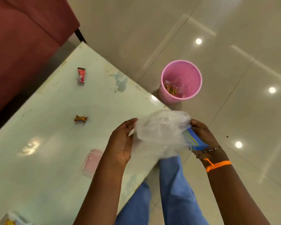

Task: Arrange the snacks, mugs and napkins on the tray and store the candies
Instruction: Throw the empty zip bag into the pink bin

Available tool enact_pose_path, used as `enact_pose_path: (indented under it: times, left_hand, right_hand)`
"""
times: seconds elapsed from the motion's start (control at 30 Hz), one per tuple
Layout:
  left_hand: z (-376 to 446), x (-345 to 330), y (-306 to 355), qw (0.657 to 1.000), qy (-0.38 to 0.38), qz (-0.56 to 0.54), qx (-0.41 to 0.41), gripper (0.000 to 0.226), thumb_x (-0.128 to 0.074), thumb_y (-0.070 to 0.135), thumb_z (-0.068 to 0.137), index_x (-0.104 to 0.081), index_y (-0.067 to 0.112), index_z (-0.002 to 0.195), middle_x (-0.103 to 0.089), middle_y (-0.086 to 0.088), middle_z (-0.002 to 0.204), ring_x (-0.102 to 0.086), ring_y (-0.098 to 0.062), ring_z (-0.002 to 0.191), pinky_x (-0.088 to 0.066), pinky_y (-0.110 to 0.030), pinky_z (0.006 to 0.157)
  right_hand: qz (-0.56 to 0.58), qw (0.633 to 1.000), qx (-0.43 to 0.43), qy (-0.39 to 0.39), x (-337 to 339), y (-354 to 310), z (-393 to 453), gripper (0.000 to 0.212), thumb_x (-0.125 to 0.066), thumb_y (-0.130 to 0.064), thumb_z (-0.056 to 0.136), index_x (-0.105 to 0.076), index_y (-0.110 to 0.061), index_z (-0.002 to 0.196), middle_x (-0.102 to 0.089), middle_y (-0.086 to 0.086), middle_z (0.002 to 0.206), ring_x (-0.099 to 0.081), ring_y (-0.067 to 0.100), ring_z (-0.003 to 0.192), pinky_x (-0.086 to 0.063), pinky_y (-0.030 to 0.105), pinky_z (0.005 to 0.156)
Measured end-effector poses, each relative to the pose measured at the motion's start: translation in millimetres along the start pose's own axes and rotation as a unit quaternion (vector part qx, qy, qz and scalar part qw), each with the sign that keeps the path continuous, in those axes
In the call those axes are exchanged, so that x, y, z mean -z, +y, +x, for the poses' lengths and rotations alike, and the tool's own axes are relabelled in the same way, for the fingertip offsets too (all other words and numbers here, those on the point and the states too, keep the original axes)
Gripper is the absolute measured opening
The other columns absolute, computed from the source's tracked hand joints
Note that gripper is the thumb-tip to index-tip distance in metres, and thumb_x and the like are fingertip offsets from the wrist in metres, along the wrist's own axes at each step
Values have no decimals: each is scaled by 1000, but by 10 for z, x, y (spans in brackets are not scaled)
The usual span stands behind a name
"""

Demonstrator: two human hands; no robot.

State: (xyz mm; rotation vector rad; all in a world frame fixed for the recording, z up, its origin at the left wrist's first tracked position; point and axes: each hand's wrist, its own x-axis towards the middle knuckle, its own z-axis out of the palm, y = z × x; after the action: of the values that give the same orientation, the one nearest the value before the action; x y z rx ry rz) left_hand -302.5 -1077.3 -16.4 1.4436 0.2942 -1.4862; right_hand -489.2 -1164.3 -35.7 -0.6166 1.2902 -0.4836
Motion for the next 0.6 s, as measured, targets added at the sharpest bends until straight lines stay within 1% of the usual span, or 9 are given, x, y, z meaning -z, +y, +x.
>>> enact_pose_path:
  times: [0.07,0.13,0.2,0.27,0.3,0.37,0.43,0.53,0.6]
  left_hand:
    - [161,-208,108,999,-12,-43,12,23,-42,14,92,-60,11,106,-63,-7,105,-64,-26,91,-57,-37,70]
    - [359,-447,201,998,-30,-50,13,26,-39,21,95,-56,11,112,-59,-7,116,-64,-26,96,-55,-41,74]
    - [534,-702,251,999,-42,-8,-5,25,-37,23,95,-58,15,106,-61,-5,115,-64,-23,98,-54,-38,75]
    - [726,-984,269,997,-53,50,-26,24,-37,23,95,-60,19,101,-65,-1,109,-64,-19,97,-53,-32,76]
    - [816,-1112,265,995,-53,75,-33,24,-38,22,95,-61,21,99,-67,1,105,-65,-17,95,-53,-29,75]
    - [988,-1317,227,992,-49,106,-37,24,-39,19,94,-62,22,96,-68,3,98,-66,-14,91,-51,-26,75]
    - [1176,-1474,164,990,-48,130,-33,25,-38,18,94,-63,23,94,-69,5,95,-65,-14,91,-50,-26,78]
    - [1399,-1608,68,986,-39,159,-27,26,-37,18,95,-62,25,93,-68,6,95,-64,-14,92,-49,-24,77]
    - [1529,-1657,26,985,-25,169,-26,25,-37,18,96,-61,24,94,-67,5,95,-63,-14,92,-49,-23,77]
  right_hand:
    - [62,996,18,67,140,-237,208,46,-26,20,83,-59,-6,64,-67,-4,48,-64,7,48,-54,17,50]
    - [90,984,64,143,334,-481,469,43,-32,21,82,-60,-7,66,-71,-5,55,-67,8,58,-56,16,54]
    - [30,973,107,201,473,-646,741,40,-40,22,79,-65,-6,68,-73,3,75,-68,19,81,-58,19,68]
    - [-86,956,144,239,580,-741,1073,28,-49,23,75,-67,5,85,-66,21,103,-61,26,98,-54,17,82]
    - [-145,946,154,245,625,-761,1251,29,-51,22,74,-65,9,96,-61,26,114,-60,24,99,-52,13,84]
    - [-234,931,144,241,664,-750,1584,36,-51,17,78,-61,6,110,-50,25,128,-54,25,113,-48,21,95]
    - [-284,925,124,220,653,-709,1924,41,-46,15,80,-57,3,118,-36,25,136,-41,28,128,-33,20,105]
    - [-311,925,128,178,611,-563,2362,43,-43,16,80,-54,4,120,-30,28,136,-38,30,129,-26,9,98]
    - [-343,923,110,138,617,-428,2621,46,-42,18,78,-52,5,121,-31,29,135,-39,33,128,-24,8,97]
